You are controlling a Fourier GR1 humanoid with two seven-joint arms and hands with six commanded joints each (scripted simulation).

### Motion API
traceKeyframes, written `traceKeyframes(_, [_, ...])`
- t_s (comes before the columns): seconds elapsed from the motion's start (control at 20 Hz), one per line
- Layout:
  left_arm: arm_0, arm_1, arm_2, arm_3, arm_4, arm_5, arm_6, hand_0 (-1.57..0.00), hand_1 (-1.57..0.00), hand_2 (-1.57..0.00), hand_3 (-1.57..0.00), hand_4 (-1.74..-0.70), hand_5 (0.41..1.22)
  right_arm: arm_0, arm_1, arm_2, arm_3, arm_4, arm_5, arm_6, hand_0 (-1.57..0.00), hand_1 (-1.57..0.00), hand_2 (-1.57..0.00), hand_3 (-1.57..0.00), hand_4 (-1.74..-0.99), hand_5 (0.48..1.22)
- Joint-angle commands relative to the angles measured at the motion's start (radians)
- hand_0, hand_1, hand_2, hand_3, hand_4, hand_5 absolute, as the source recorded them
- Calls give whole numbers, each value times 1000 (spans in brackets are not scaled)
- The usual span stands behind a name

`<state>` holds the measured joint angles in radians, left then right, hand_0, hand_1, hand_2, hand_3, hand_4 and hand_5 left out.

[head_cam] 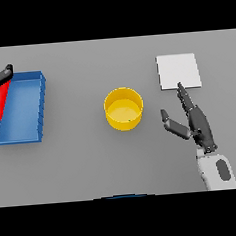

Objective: Pick up the red beaker and tilt it to pour out 1 green nut into yellow bowl. Pick up the yellow bowl and place it on the metallic measuring scale.

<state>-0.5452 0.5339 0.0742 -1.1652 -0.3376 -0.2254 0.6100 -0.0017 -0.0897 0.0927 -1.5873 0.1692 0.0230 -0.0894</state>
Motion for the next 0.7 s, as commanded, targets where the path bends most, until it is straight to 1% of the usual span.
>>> traceKeyframes(0.0, [0, 1, 1, 5, -5, -13, 0, -321, -271, -244, -151, -794, 659, 8, 2, 5, -12, 0, 2, -10, 1, 1, 1, 1, -1315, 724])
traceKeyframes(0.15, [-9, 2, -7, 27, -31, -41, 0, -164, -138, -124, -77, -775, 655, 2, 0, 8, -9, 18, -10, 5, 1, 1, 1, 1, -1307, 717])
traceKeyframes(0.25, [-3, -5, -19, 12, -57, -32, 0, -105, -88, -79, -49, -746, 655, 10, -4, 8, -11, 27, -15, 4, 1, 1, 1, 1, -1300, 717])
traceKeyframes(0.3, [-2, -6, -19, 11, -65, -16, -7, -83, -70, -63, -39, -738, 656, 11, 9, 15, -6, 25, -14, 4, 1, 1, 1, 1, -1290, 714])
traceKeyframes(0.35, [10, -8, -16, -7, -65, 0, -19, -67, -56, -50, -31, -734, 658, 11, 8, 15, -11, 19, -9, 9, 1, 1, 1, 1, -1279, 713])
traceKeyframes(0.4, [7, -16, -9, -7, -61, 15, -18, -53, -45, -40, -25, -730, 661, -4, 4, 14, -24, 26, -16, 31, 1, 1, 1, 1, -1277, 704])
traceKeyframes(0.45, [13, -21, -8, -11, -59, 21, -22, -42, -36, -32, -19, -728, 664, -6, -7, 25, -30, 68, -35, 55, 1, 1, 1, 1, -1281, 688])
traceKeyframes(0.5, [3, -23, -7, -4, -61, 28, -27, -34, -28, -25, -15, -723, 667, -6, -19, 41, -45, 109, -46, 71, 1, 1, 1, 1, -1262, 675])
traceKeyframes(0.55, [4, -31, -8, -11, -60, 36, -28, -27, -22, -20, -12, -718, 675, -35, -25, 63, -37, 150, -48, 104, 1, 1, 1, 1, -1222, 662])
traceKeyframes(0.6, [7, -32, -2, -18, -56, 43, -33, -21, -18, -16, -9, -716, 682, -63, -43, 70, -35, 141, -13, 94, 1, 1, 1, 1, -1190, 663])
traceKeyframes(0.65, [5, -41, -8, -18, -60, 50, -32, -17, -14, -12, -7, -720, 685, -90, -65, 80, -28, 138, 21, 60, -13, 1, 1, 1, -1167, 672])
